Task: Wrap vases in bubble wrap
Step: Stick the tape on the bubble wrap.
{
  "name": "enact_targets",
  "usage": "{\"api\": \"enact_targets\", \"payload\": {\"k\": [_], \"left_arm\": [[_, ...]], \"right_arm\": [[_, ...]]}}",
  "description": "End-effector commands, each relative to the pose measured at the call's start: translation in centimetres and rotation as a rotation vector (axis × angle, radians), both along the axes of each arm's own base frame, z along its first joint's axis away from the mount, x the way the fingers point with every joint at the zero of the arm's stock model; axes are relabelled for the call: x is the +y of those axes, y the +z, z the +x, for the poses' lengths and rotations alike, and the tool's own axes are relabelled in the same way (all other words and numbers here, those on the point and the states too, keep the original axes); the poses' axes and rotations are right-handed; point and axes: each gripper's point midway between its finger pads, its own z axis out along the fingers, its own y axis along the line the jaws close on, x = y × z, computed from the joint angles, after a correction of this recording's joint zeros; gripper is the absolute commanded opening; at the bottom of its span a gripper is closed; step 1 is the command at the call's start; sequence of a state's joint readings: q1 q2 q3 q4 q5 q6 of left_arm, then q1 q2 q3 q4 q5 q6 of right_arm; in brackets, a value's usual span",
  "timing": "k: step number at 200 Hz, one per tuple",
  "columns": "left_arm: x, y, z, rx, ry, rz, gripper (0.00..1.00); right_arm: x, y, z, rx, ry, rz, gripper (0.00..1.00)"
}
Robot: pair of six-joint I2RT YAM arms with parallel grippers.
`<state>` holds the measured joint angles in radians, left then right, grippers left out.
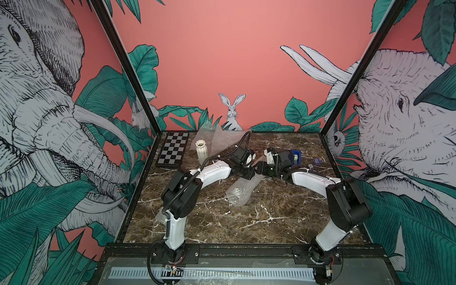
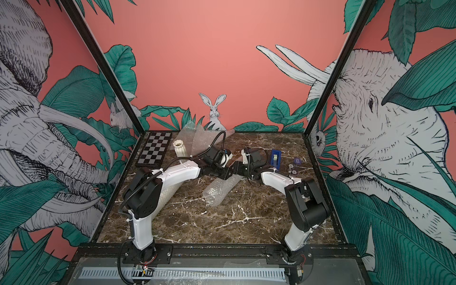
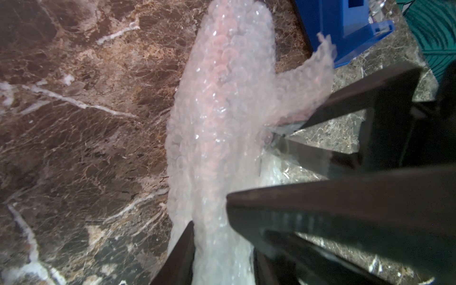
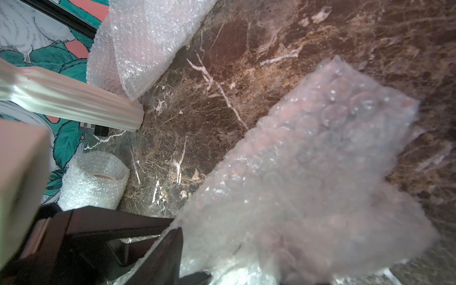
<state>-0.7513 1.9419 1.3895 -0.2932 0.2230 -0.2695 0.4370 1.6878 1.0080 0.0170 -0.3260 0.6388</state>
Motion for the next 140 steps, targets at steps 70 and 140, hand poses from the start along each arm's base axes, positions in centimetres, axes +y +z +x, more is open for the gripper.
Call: {"api": "enact_targets", "payload": {"k": [70,140], "left_arm": [[0.5,-4.5,-6.5,0.165,-0.062,0.129,0.36],[1.0,-5.3,-6.1,0.165,-0.030,0.160,0.35]], "right_arm": [[-3.7,-3.0,0.6,0.095,-0.253,-0.191,0.67],[0.0,1.6,0.3,-0.001,-0.140,0.067,0.58]]}}
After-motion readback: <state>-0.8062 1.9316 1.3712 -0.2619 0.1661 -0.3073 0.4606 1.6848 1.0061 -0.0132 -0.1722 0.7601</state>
